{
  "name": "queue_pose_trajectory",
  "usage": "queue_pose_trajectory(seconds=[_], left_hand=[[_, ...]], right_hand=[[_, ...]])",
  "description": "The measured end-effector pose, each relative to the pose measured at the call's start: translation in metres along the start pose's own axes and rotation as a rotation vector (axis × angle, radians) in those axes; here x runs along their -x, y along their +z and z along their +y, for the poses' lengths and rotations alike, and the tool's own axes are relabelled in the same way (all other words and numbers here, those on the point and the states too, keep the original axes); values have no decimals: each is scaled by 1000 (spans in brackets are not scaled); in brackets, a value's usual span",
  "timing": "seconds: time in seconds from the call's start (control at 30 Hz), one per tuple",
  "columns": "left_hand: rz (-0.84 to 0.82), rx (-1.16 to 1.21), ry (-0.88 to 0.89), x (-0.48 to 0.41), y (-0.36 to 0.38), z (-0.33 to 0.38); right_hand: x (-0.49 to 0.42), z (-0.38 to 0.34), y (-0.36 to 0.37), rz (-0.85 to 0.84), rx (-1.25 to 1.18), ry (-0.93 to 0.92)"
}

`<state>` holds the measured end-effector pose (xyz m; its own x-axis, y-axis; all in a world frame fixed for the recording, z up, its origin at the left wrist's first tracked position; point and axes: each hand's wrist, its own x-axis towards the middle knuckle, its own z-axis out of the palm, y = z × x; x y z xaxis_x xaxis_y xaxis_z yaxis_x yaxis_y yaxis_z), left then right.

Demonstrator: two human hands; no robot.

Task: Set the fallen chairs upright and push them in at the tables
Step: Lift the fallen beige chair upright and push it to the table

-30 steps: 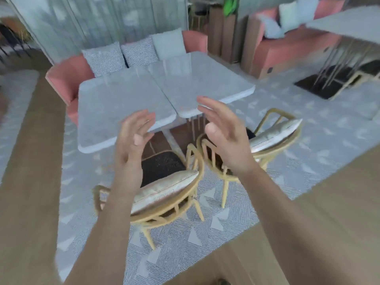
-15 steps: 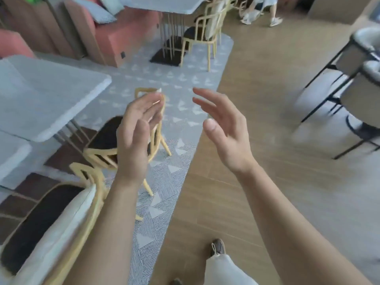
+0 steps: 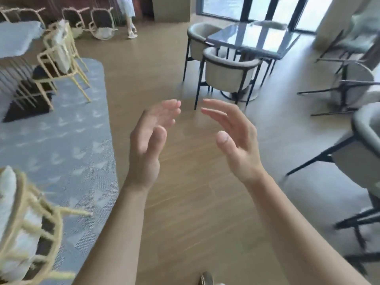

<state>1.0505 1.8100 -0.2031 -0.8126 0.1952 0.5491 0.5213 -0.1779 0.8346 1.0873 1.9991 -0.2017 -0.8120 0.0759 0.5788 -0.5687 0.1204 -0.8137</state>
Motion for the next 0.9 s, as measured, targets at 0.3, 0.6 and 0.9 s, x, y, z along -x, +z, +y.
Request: queue_pose_trajectory(seconds=[0.3, 0.6, 0.9], left_hand=[[-156, 121, -5, -78, 77, -47], [-311, 249, -34, -170, 111, -114], [-598, 420, -31, -272, 179, -177]], right_hand=[[-22, 29, -92, 212, 138, 45], [-81, 73, -128, 409, 300, 59], [-125, 95, -170, 687, 459, 106]])
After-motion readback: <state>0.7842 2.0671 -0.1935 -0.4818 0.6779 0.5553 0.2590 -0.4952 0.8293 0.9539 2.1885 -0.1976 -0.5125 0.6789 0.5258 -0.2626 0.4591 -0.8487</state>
